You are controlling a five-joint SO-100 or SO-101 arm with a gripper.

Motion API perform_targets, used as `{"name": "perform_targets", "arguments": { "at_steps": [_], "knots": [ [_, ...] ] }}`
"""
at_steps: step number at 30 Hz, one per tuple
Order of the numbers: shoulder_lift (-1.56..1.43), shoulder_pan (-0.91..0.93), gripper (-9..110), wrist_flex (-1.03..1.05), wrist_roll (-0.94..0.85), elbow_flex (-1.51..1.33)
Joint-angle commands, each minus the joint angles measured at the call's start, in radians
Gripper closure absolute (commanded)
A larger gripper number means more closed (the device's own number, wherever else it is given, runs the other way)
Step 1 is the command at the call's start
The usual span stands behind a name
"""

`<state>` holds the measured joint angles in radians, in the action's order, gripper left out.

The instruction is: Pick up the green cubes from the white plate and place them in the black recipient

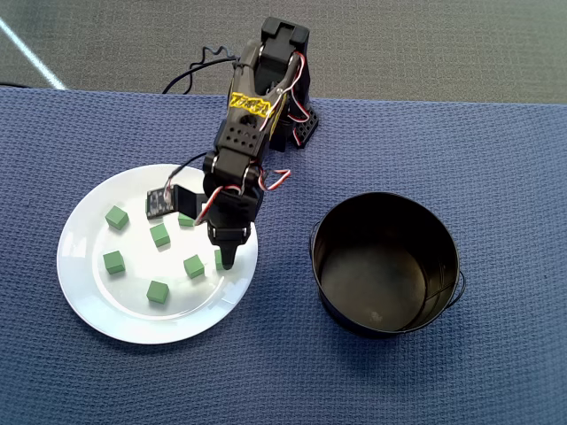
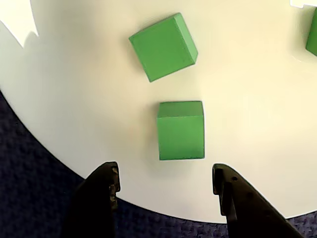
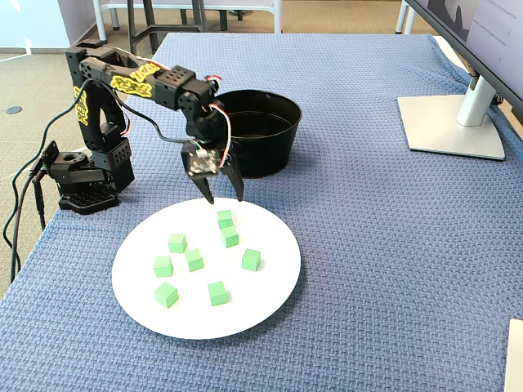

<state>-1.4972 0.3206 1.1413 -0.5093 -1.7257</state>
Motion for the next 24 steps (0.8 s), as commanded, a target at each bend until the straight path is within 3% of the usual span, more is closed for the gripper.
{"name": "perform_targets", "arguments": {
  "at_steps": [1, 10, 24],
  "knots": [
    [0.012, 0.005, 84, -0.011, -0.077, 0.063],
    [0.048, 0.014, 83, 0.012, -0.256, 0.084],
    [0.155, 0.055, 86, -0.034, -0.31, 0.123]
  ]
}}
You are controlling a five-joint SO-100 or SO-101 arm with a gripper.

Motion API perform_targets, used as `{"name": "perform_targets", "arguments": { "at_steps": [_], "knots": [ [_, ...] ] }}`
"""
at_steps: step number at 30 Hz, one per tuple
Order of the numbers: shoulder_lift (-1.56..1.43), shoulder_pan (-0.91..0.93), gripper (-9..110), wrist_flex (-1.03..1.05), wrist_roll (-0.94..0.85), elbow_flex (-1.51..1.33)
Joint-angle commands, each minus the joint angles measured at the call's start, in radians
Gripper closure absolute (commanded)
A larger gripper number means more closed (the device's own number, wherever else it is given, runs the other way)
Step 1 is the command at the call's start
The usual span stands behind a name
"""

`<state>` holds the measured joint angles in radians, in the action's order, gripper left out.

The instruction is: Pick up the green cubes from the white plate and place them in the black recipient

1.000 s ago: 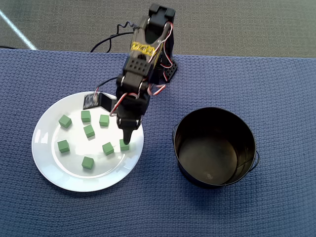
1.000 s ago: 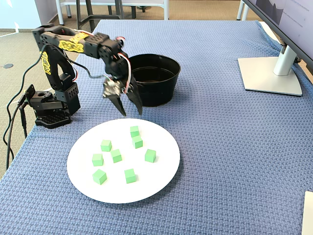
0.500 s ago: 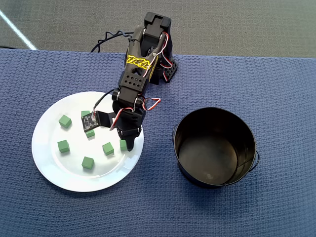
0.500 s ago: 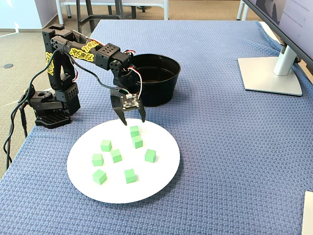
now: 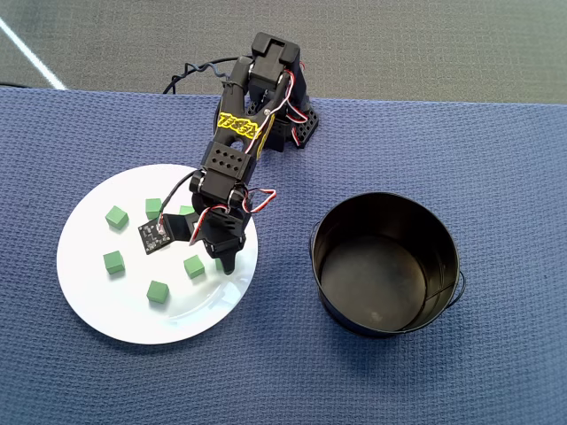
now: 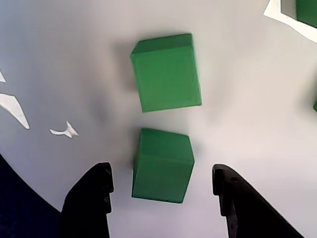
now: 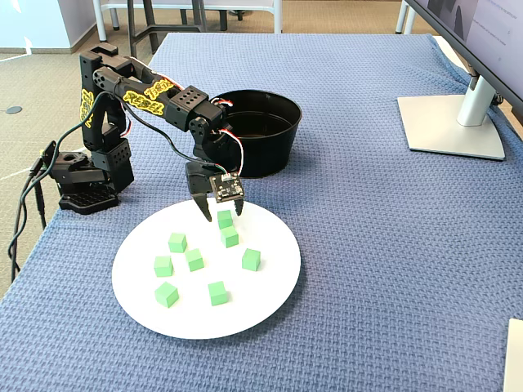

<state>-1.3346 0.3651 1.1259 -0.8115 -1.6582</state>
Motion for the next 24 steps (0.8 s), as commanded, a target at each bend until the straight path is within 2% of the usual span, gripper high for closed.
{"name": "perform_targets", "arguments": {
  "at_steps": [1, 6, 11, 16, 24],
  "knots": [
    [-0.011, 0.008, 88, -0.02, -0.005, 0.052],
    [-0.026, 0.0, 101, -0.054, 0.008, 0.015],
    [-0.034, 0.006, 101, -0.081, -0.003, -0.017],
    [-0.118, -0.006, 101, -0.094, 0.063, -0.06],
    [-0.508, -0.104, 101, 0.104, 0.229, -0.127]
  ]
}}
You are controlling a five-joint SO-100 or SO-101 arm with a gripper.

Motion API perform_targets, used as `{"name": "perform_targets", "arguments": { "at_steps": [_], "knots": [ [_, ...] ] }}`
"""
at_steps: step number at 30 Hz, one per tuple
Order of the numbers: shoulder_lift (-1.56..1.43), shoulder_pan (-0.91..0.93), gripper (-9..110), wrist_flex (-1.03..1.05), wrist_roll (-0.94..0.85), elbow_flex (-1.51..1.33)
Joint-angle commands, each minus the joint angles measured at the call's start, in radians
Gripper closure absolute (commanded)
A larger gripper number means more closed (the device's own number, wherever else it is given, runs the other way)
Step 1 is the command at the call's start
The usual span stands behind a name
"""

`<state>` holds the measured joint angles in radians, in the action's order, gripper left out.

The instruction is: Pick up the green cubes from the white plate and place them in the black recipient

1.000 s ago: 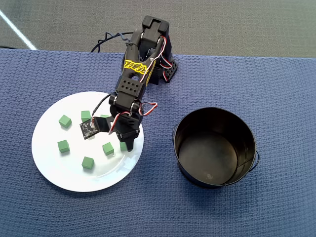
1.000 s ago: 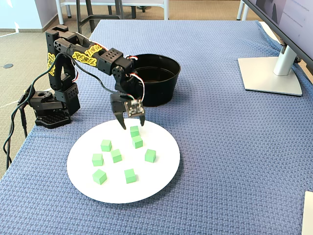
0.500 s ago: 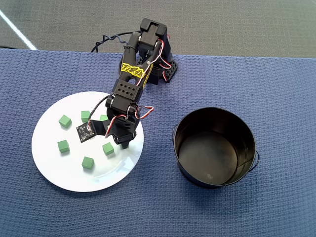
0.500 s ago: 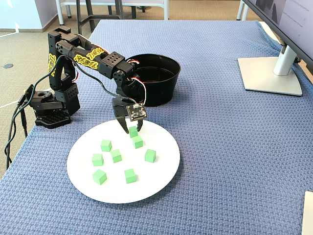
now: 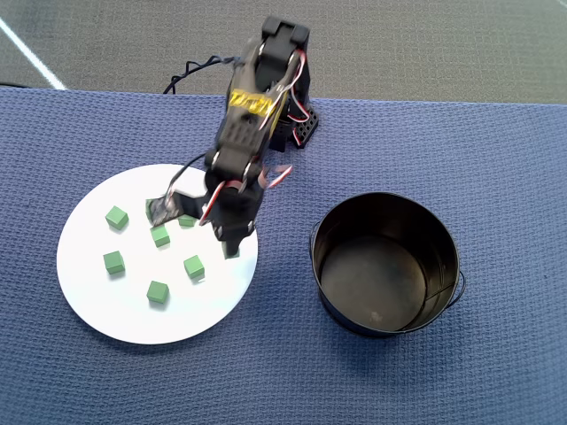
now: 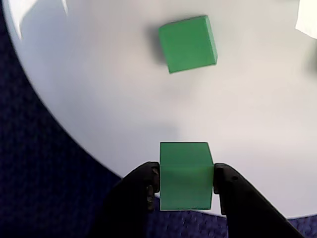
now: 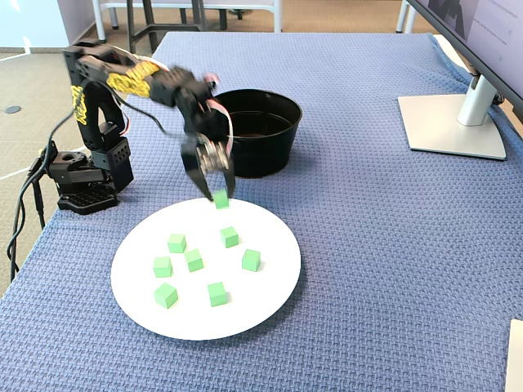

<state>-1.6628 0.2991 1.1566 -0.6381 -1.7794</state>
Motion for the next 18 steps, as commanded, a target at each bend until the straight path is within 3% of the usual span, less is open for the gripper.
{"name": "perform_targets", "arguments": {
  "at_steps": [1, 10, 18],
  "knots": [
    [-0.235, -0.055, 101, 0.101, 0.077, -0.012],
    [-0.624, -0.268, 101, 0.391, 0.324, 0.13],
    [-0.468, -0.543, 102, 0.259, 0.503, 0.213]
  ]
}}
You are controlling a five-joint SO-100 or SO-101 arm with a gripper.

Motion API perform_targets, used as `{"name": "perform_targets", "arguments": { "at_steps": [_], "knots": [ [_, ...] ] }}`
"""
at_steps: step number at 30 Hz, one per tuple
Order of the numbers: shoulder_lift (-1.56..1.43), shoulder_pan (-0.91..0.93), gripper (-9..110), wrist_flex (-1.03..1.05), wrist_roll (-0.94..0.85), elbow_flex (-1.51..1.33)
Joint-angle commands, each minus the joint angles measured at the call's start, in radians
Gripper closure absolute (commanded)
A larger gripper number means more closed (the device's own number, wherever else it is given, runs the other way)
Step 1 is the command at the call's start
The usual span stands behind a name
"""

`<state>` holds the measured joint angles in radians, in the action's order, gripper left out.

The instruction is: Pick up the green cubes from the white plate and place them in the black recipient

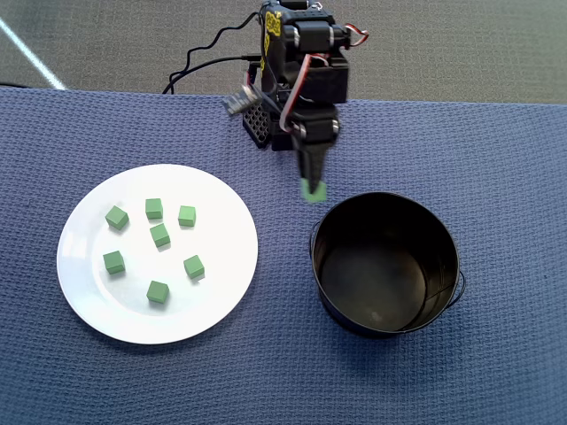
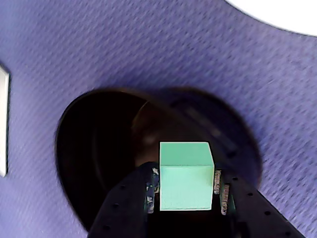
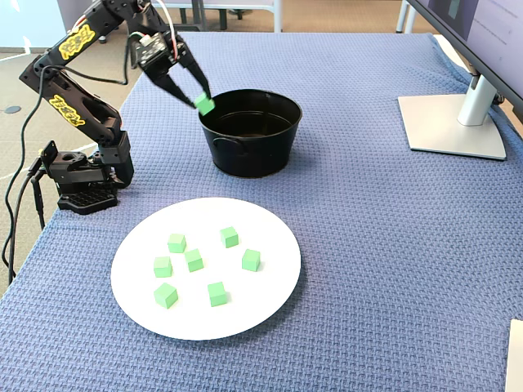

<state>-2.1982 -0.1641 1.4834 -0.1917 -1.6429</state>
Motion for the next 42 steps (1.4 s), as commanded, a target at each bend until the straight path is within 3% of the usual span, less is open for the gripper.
{"name": "perform_targets", "arguments": {
  "at_steps": [1, 14, 15, 18, 23, 29, 33, 39, 42],
  "knots": [
    [0.121, -0.104, 102, -0.092, 0.074, 0.095],
    [0.673, -0.302, 102, -0.112, 0.166, 0.502],
    [0.687, -0.302, 100, -0.114, 0.161, 0.502],
    [0.658, -0.301, 75, -0.133, 0.135, 0.439],
    [0.541, -0.258, 68, -0.141, 0.109, 0.362],
    [0.383, -0.117, 76, 0.0, 0.025, 0.379],
    [0.4, 0.084, 83, 0.101, -0.044, 0.448],
    [0.515, 0.397, 87, 0.023, -0.135, 0.4],
    [0.583, 0.489, 86, -0.041, -0.267, 0.341]
  ]
}}
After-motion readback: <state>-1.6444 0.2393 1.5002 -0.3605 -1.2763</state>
